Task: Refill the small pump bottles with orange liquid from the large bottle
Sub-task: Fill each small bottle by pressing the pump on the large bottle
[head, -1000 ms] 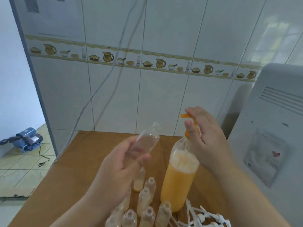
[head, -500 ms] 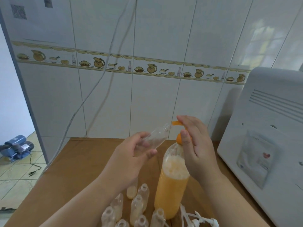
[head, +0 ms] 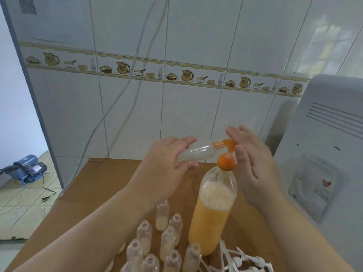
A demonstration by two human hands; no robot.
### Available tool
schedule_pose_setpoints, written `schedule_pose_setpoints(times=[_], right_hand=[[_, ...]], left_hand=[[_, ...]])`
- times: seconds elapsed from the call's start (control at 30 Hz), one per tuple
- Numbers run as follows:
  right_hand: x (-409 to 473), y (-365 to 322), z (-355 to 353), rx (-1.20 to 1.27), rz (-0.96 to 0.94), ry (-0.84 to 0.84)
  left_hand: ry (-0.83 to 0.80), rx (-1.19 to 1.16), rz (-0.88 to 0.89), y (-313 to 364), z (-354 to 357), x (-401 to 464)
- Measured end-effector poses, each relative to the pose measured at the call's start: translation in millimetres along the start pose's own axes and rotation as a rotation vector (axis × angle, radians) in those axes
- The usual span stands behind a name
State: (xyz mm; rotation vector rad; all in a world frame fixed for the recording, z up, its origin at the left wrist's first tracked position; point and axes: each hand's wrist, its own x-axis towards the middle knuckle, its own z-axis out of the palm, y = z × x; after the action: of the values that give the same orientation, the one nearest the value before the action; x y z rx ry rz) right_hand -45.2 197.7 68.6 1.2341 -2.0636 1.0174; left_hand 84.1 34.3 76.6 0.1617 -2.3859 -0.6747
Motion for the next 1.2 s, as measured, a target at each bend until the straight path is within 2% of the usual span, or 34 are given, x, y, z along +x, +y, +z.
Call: schedule_pose_setpoints(times=[0.07,0.17,0.43,0.7,0.97,1.2], right_hand=[[-1,2,2,-0.082,-0.018,-0.004],[-1,0,8,-0.077,-0.013,0.049],[-11,4,30,0.059,-0.009,0.261],[-1,3,16,0.13,-0.024,0.146],[-13,2,37,0.165,0.005,0.322],[-13,3,22,0.116,0.007,0.174]], left_hand=[[0.01,0.042,0.032,1,-1,1],[0.012,0.083,0.076,2,0,3],[-0.05,0.118,0.085,3,5,6],[-0.048,0.123,0.063,6,-2,4],[-0.062,0.054,0.043,4,5,0],[-0.06,0.095,0.076,6,2,-3]])
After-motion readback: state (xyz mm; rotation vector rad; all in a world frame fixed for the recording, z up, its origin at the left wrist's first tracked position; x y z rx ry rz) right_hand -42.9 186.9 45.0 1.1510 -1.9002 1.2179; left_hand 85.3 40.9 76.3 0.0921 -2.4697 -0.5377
